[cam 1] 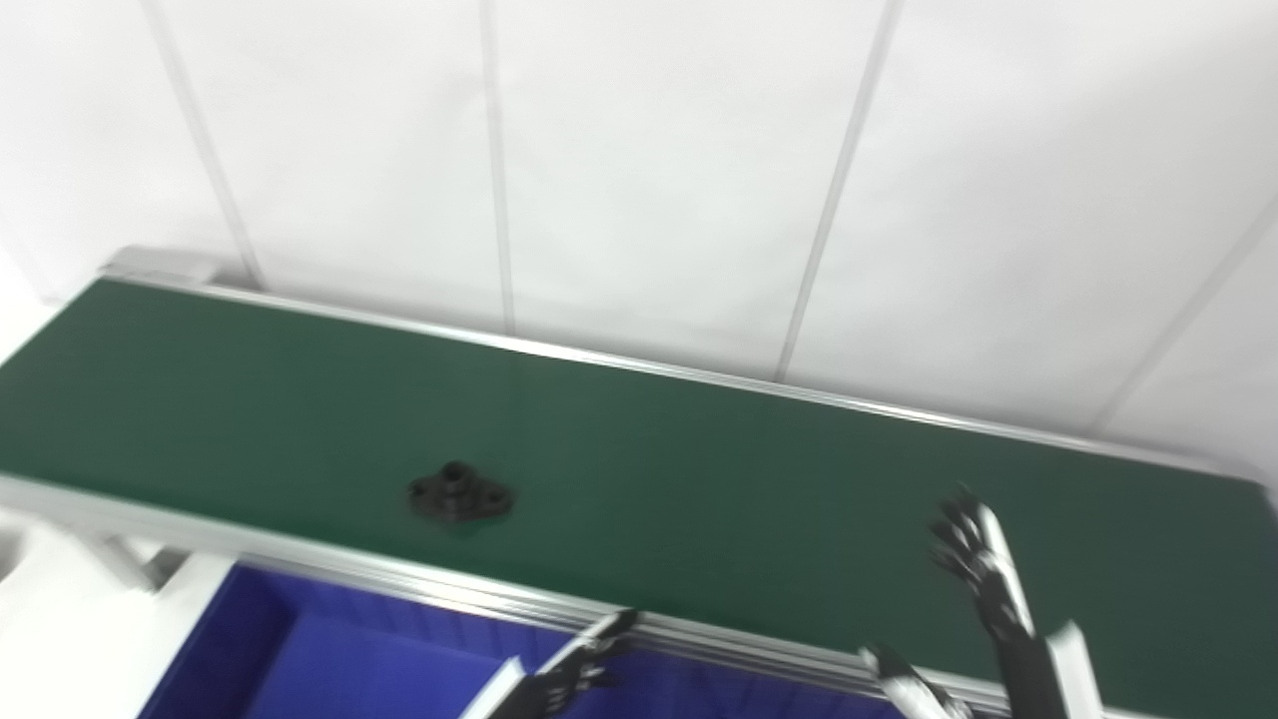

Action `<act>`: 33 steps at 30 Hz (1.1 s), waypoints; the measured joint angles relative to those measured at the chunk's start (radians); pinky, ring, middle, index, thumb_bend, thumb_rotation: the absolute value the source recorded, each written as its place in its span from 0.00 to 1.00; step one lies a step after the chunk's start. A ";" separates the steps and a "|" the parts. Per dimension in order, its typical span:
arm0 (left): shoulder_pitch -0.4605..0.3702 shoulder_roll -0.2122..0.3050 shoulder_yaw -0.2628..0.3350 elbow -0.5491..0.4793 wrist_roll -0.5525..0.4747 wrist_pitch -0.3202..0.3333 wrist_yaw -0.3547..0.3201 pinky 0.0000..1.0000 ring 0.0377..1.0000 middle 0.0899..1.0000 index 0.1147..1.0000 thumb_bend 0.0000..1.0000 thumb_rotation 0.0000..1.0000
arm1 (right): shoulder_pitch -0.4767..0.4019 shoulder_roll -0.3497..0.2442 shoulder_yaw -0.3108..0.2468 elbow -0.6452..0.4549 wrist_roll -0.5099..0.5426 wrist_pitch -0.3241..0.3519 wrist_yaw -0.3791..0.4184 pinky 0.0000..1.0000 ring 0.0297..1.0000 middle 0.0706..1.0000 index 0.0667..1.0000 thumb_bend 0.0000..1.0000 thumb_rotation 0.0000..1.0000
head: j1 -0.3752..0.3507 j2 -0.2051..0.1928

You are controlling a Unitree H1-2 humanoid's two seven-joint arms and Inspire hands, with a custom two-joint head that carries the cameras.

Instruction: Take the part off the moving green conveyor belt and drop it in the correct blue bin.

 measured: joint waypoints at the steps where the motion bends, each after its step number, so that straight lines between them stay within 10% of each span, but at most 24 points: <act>1: 0.004 0.004 0.005 -0.006 -0.009 0.000 -0.006 0.89 0.95 1.00 0.98 0.74 0.48 | -0.015 0.001 0.000 -0.008 -0.007 0.019 0.013 0.79 0.85 0.88 0.95 0.62 0.49 | -0.035 0.020; 18: 0.061 0.030 0.058 -0.093 -0.107 -0.003 -0.110 0.94 0.98 1.00 0.99 0.65 0.53 | -0.233 0.028 0.065 0.045 -0.136 0.299 0.159 0.71 0.80 0.85 0.94 0.67 0.43 | -0.075 0.109; 33: 0.065 0.012 0.073 -0.096 -0.108 -0.002 -0.134 0.92 0.96 0.99 0.98 0.71 0.56 | -0.444 0.030 0.155 0.246 -0.212 0.316 0.221 0.76 0.82 0.84 0.94 0.73 0.45 | -0.045 0.075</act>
